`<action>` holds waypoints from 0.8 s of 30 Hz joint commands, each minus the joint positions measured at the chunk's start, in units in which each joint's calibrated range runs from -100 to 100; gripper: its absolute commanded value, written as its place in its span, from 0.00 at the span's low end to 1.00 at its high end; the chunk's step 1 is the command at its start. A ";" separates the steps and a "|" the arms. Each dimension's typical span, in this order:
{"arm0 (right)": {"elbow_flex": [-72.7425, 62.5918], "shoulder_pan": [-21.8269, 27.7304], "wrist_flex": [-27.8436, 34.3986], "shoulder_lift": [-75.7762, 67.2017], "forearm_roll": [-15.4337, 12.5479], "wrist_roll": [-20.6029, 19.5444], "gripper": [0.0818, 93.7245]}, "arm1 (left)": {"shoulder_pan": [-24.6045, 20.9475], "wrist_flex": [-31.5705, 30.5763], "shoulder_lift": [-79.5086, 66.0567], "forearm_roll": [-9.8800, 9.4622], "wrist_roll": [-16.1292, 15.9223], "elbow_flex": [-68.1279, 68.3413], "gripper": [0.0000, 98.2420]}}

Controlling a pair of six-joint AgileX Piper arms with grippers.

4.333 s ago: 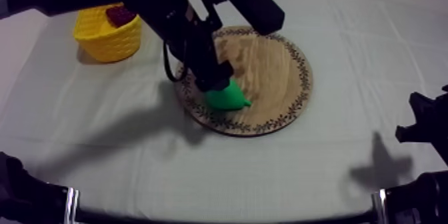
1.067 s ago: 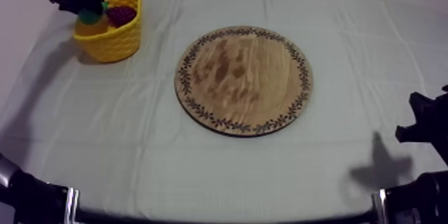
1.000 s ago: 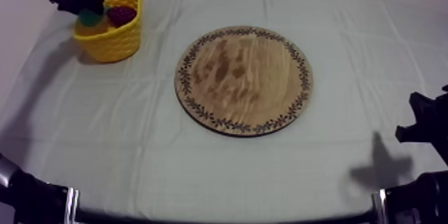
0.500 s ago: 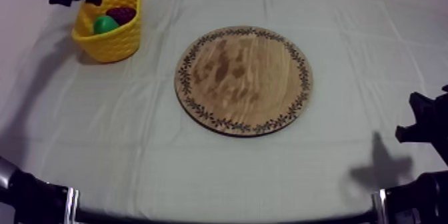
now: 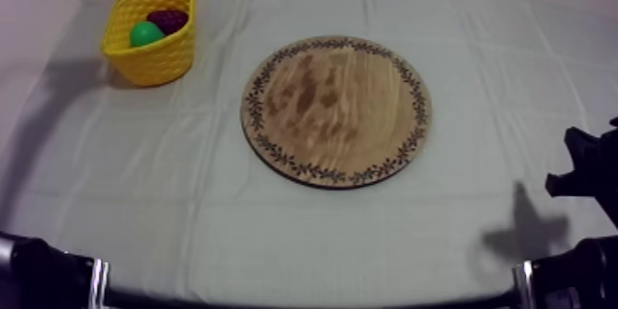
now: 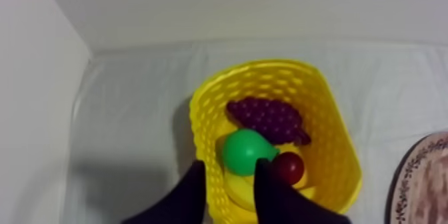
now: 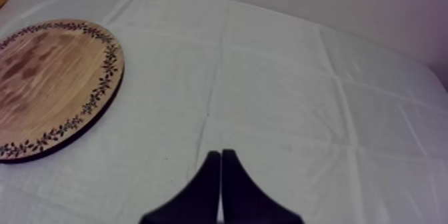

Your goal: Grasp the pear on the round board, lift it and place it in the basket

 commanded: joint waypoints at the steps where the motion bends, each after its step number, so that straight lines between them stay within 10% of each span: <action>1: 0.05 0.00 0.07 0.01 0.01 0.00 0.00 | 0.28 -1.70 -11.16 0.27 -0.14 6.25 0.11; 15: 0.05 0.07 0.07 0.01 0.01 0.00 0.00 | 1.78 -13.34 -57.51 0.57 -0.89 47.08 0.00; 24: 0.05 0.07 0.07 0.01 0.01 0.02 0.00 | 4.19 -14.84 -81.57 -2.43 2.34 66.95 0.00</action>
